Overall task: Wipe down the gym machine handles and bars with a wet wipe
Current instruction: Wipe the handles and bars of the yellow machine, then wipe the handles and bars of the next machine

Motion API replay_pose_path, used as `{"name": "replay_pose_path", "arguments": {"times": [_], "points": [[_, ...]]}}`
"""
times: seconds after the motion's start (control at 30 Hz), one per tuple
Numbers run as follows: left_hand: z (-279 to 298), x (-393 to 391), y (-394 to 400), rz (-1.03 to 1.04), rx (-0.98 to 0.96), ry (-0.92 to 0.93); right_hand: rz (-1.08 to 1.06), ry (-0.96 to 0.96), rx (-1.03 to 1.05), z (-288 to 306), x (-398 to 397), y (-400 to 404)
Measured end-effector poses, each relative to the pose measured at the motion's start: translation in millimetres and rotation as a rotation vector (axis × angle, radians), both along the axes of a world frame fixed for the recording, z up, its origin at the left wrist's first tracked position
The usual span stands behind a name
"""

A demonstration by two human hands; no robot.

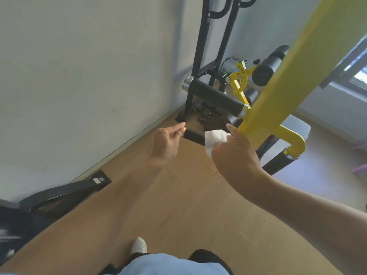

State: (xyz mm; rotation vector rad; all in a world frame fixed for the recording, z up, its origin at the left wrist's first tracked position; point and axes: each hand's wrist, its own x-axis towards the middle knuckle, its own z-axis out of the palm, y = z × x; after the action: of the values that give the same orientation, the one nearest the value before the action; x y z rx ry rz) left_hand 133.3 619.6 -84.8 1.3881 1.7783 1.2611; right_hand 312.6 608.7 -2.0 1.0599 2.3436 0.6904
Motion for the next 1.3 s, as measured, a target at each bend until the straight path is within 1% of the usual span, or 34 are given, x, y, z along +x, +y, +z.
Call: {"name": "replay_pose_path", "arguments": {"times": [0.03,0.07,0.1,0.17,0.2,0.27,0.3,0.37,0.4,0.43,0.5,0.6,0.7,0.8,0.87,0.93,1.03,1.13,1.17,1.23,1.3], "points": [[-2,3,-3,-0.014,-0.034,0.005,0.029,0.062,-0.027,1,2,-7],[-4,8,-9,-0.035,-0.073,0.000,0.048,0.203,-0.074,1,3,-14],[-5,13,-17,-0.038,-0.108,-0.012,0.057,0.391,-0.157,0,5,-22],[-8,23,-39,0.067,-0.124,-0.101,0.021,0.752,-0.406,-5,12,-37],[-9,28,-54,0.151,-0.113,-0.145,0.013,0.864,-0.520,-10,16,-40],[-11,43,-91,0.298,-0.113,-0.192,-0.004,1.023,-0.712,-24,26,-46],[-13,53,-112,0.353,-0.110,-0.266,-0.015,1.100,-0.813,-32,31,-50],[-14,80,-156,0.427,-0.083,-0.518,-0.037,1.212,-0.985,-46,42,-61],[-15,94,-177,0.449,-0.070,-0.609,-0.061,1.230,-1.072,-52,48,-68],[-18,107,-198,0.460,-0.053,-0.672,-0.097,1.232,-1.165,-57,53,-75],[-22,129,-236,0.459,-0.036,-0.730,-0.194,1.230,-1.340,-65,62,-92],[-22,154,-286,0.488,-0.098,-0.715,-0.324,1.190,-1.533,-77,68,-121],[-28,178,-329,0.571,-0.183,-0.739,-0.447,1.155,-1.607,-93,70,-154],[-38,201,-374,0.639,-0.255,-0.732,-0.534,1.019,-1.672,-110,71,-190],[-46,217,-405,0.725,-0.236,-0.829,-0.521,0.900,-1.679,-123,74,-215],[-53,232,-436,0.825,-0.216,-0.924,-0.460,0.805,-1.679,-133,75,-241],[-65,253,-486,0.964,-0.237,-1.006,-0.415,0.694,-1.721,-145,78,-287],[-72,272,-545,1.050,-0.151,-1.135,-0.323,0.517,-1.770,-151,82,-347],[-75,279,-566,1.043,-0.114,-1.131,-0.262,0.436,-1.782,-153,84,-368],[-80,294,-613,1.051,-0.112,-1.055,-0.191,0.291,-1.830,-154,92,-411],[-82,312,-665,1.103,-0.141,-0.994,-0.163,0.242,-1.895,-154,101,-457]]}}
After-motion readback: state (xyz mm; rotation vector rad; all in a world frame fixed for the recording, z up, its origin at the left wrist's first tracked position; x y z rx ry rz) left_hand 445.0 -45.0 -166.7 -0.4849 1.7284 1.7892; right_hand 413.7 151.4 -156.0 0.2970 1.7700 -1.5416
